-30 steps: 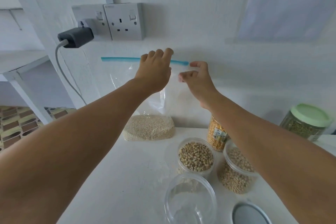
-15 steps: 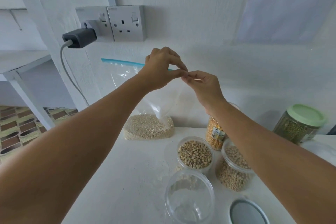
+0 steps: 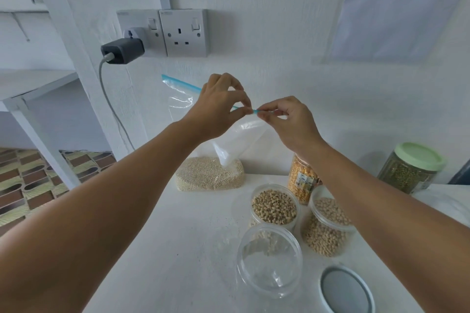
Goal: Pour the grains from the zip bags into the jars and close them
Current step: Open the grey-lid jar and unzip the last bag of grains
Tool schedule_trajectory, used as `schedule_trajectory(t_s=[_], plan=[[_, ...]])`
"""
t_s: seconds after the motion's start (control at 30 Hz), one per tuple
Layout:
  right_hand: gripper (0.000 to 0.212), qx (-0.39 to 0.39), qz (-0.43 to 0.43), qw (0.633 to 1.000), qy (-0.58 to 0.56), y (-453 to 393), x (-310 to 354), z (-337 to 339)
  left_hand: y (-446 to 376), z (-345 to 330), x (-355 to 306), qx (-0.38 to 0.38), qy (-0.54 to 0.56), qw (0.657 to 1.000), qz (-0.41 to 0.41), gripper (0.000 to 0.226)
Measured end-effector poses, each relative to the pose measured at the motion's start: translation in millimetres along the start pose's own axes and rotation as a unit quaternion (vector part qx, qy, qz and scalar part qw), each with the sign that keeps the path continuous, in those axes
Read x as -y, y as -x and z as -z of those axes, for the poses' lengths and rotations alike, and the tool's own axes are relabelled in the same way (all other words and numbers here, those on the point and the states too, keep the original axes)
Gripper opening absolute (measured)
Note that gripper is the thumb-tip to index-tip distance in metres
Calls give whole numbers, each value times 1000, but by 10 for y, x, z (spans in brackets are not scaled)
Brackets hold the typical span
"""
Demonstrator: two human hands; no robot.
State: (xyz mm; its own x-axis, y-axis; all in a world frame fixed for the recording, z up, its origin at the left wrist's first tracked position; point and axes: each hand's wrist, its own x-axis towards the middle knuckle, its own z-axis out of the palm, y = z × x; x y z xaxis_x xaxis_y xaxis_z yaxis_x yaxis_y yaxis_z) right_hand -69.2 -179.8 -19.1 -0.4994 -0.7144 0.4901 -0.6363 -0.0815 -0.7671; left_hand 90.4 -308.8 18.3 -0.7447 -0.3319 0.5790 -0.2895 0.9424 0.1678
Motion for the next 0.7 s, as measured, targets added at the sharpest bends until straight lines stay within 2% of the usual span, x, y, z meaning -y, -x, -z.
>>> schedule_trajectory(t_s=[0.23,0.4,0.6,0.7], plan=[[14,-48,5,997,67,93,-79,108,168,133,176,-44,-61,997,-28,19],[34,27,95,974,205,89,184,25,228,90,63,-48,-71,995,-53,17],[27,56,100,976,184,220,198,17,381,168,220,-62,-118,988,-83,18],[29,62,67,982,167,254,146,91,442,277,355,-68,-135,986,-69,19]])
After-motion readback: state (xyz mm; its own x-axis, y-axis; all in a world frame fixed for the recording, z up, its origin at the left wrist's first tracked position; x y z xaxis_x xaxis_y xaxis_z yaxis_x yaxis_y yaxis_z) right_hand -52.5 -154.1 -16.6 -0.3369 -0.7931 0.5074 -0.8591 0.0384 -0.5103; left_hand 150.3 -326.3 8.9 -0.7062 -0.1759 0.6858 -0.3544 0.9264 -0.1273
